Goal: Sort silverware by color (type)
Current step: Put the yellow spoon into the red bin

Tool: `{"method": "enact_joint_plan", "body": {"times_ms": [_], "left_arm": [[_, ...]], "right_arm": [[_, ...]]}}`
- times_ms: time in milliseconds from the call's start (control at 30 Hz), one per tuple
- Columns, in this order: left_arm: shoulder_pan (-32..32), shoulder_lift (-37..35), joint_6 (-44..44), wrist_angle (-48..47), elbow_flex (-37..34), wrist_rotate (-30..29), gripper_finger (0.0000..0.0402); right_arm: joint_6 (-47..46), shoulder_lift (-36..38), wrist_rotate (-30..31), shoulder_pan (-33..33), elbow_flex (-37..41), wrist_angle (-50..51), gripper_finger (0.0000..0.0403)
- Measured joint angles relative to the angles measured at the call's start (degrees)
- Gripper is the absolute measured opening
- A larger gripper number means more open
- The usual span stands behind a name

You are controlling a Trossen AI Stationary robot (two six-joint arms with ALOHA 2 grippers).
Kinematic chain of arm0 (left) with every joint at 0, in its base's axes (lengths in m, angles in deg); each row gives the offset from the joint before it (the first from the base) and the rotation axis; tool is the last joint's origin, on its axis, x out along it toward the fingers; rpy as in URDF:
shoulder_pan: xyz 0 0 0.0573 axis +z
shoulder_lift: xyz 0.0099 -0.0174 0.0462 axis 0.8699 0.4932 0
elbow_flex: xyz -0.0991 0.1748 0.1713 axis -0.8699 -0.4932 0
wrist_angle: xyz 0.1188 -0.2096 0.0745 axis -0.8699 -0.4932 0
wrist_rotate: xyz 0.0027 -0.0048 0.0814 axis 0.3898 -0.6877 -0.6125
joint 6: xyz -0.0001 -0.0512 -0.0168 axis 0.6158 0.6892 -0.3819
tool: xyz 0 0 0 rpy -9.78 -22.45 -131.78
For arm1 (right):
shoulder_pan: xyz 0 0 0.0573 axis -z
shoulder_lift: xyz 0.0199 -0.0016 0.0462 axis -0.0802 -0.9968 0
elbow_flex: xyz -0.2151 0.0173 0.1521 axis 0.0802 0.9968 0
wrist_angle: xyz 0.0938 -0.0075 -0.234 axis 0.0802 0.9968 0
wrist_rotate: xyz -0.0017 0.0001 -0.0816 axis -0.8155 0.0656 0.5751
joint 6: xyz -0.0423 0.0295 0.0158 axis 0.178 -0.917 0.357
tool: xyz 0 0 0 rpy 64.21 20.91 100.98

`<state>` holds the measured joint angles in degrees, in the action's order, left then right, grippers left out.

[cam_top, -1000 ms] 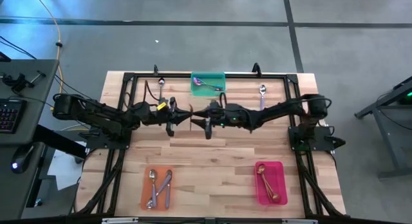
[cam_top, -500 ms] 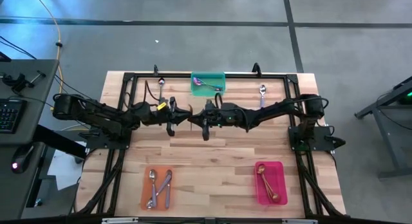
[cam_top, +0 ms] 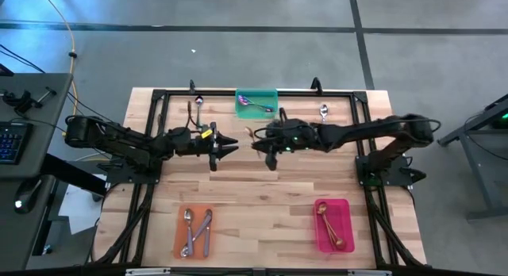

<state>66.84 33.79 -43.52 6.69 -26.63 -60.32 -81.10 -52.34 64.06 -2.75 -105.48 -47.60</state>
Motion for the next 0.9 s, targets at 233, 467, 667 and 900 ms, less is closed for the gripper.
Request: {"method": "enact_joint_plan", "body": {"times_ms": [233, 467, 667, 900], "left_arm": [[1.2, 0.0, -0.9, -5.4, 0.0, -3.0, 0.0109], [4.0, 0.0, -0.9, -8.7, 0.0, -3.0, 0.0094], [6.2, 0.0, 0.0, -12.9, 0.0, -2.9, 0.0092], [8.0, 0.0, 0.1, -14.0, 0.0, -2.9, 0.0092]], "right_arm": [[-24.1, 11.3, -0.4, -7.7, 0.0, 28.2, 0.0001], [-53.5, 17.3, -0.5, -22.2, 0.0, 46.2, 0.0001], [-72.4, 15.4, 0.1, -34.5, 0.0, 51.4, 0.0], [-89.9, 11.8, 4.3, -45.0, 1.9, 54.8, 0.0]]}}
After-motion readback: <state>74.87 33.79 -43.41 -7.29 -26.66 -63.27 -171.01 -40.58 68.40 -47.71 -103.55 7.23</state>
